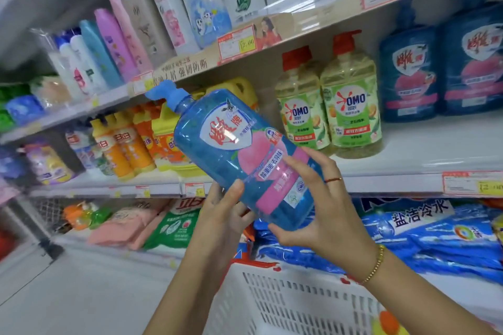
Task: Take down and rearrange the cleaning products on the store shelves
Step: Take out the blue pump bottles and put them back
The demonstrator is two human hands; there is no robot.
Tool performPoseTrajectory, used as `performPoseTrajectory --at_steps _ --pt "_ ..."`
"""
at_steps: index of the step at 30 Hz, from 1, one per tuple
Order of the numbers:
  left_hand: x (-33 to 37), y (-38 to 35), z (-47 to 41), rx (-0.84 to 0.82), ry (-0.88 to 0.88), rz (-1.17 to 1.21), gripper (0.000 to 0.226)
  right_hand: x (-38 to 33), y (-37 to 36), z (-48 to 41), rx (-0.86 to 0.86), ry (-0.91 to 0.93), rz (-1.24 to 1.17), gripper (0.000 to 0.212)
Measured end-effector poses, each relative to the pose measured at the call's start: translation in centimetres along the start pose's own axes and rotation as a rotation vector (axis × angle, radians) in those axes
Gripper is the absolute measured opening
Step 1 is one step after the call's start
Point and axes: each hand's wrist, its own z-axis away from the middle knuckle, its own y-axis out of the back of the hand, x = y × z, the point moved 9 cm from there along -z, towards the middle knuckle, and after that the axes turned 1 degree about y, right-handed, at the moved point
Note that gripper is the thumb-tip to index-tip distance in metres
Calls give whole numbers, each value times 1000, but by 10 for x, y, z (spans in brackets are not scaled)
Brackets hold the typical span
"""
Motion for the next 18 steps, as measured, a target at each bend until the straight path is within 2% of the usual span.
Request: performPoseTrajectory --at_steps 2,4,7,9,11,13,16,18 --pt "4 -1 -2 -107 20 -54 95 3 13 -9 -1 -131 -274 83" --pt "7 -2 -4 -175 7 -52 96 14 15 -14 -8 -277 -669 71" --pt "14 -10 -5 -212 -3 -34 104 24 -6 -7 -87 -498 -1295 59" --pt "15 -12 -8 -212 -24 -32 93 21 -19 0 -108 -610 -1556 49" --pt "14 -9 -12 -201 -28 -4 79 22 -29 8 -108 -725 -1720 48" --pt "8 -4 -15 -217 -14 12 78 14 -33 10 -170 -716 -1815 47" --pt "-3 -4 -13 -305 31 62 59 11 -46 21 -222 -829 -1746 49" --pt "-6 -6 -9 -305 24 71 53 11 -49 25 -202 -898 -1694 58"
